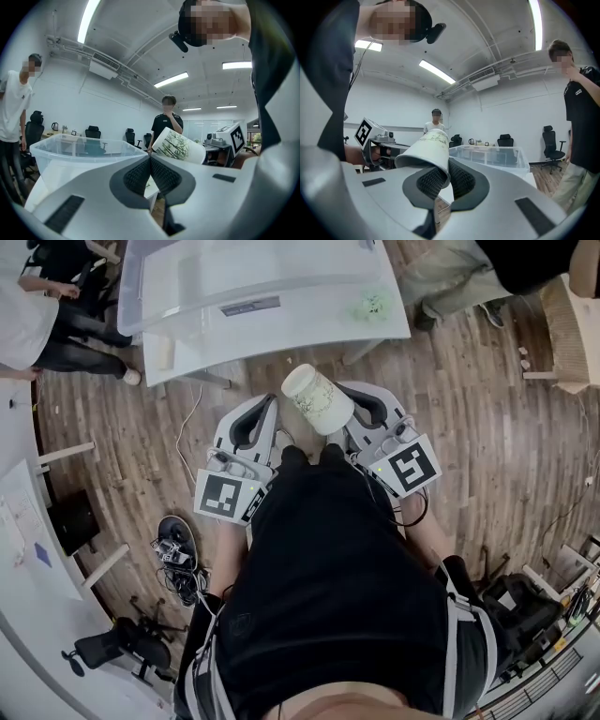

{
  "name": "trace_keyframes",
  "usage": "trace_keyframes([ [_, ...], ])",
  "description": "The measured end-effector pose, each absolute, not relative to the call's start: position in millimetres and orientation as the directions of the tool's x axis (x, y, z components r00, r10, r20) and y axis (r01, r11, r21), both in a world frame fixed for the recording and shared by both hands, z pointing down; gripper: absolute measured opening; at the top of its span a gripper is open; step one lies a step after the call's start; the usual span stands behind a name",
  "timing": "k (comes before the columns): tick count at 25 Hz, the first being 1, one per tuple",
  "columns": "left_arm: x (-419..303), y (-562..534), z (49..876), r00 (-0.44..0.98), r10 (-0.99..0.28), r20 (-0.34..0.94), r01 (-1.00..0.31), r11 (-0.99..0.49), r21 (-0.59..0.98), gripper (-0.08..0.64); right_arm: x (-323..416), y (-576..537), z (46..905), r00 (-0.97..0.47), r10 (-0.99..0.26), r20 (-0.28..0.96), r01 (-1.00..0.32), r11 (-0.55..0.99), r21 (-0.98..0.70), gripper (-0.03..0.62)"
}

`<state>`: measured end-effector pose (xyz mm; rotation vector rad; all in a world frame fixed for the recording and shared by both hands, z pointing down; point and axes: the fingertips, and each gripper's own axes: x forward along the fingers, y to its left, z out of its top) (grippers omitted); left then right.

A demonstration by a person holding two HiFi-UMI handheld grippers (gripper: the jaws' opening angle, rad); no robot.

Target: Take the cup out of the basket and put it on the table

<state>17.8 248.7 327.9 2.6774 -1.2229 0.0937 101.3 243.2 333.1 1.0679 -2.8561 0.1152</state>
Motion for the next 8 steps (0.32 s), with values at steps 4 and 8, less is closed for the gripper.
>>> trace_keyframes([
  [4, 18.0, 248.2, 324.5, 0.660, -0.739, 0.136, -0.751, -0.644, 0.142, 0.018, 101.6, 242.1, 331.3, -0.750, -0.653, 0.106, -0.659, 0.751, -0.035, 0.023],
  [8, 16.3, 245.0, 326.3, 0.657, -0.741, 0.137, -0.753, -0.643, 0.140, 0.018, 101.1, 239.5, 333.4, -0.749, -0.653, 0.111, -0.660, 0.751, -0.036, 0.023],
])
